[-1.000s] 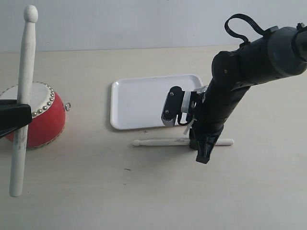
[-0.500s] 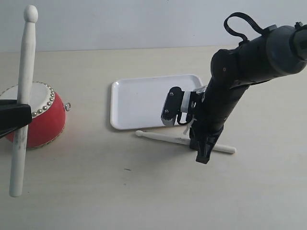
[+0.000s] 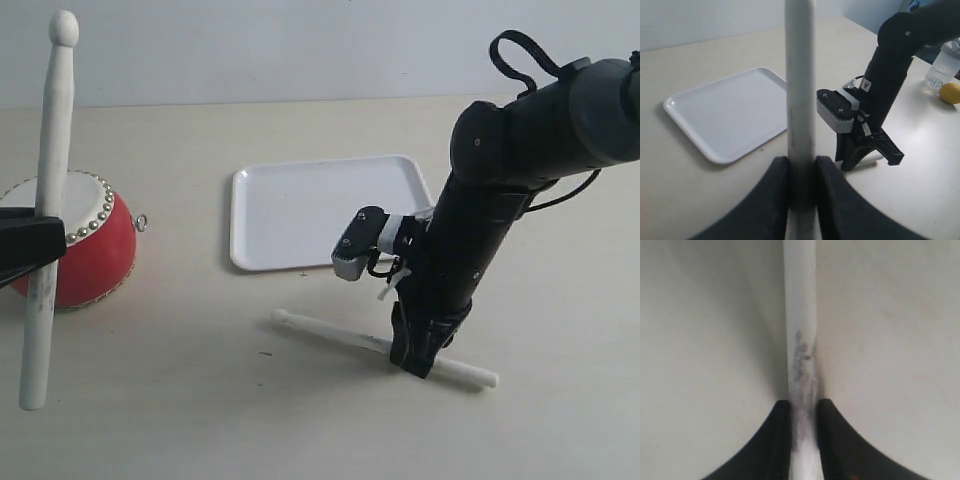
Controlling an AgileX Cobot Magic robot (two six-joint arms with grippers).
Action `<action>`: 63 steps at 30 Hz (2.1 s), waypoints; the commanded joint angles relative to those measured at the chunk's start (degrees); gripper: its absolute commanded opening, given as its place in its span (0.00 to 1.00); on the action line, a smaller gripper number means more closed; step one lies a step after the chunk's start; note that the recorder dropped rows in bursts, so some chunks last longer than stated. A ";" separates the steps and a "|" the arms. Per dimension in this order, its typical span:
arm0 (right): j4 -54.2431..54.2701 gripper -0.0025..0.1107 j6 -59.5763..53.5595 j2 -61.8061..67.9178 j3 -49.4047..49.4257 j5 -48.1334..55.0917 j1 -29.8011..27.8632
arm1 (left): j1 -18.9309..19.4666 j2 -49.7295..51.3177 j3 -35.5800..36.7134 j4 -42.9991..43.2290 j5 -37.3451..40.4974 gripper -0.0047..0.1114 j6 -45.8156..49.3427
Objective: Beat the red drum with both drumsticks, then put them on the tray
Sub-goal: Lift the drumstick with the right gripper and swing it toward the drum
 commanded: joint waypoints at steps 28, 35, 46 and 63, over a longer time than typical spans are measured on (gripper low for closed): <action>64.08 0.02 -31.14 -12.94 -1.24 -2.02 0.10 | 0.11 0.07 -6.39 19.26 -5.57 0.04 -10.80; 42.56 0.02 -19.46 -16.71 -11.30 -7.63 4.76 | 0.11 7.77 -20.76 60.33 8.53 0.04 -44.14; -27.40 0.02 30.59 -16.45 -20.64 -14.72 22.12 | 0.11 23.87 -30.67 81.06 16.25 0.04 -55.31; -52.17 0.02 39.34 2.93 -34.20 -8.05 25.00 | 0.11 34.23 -30.67 89.86 19.44 0.04 -60.36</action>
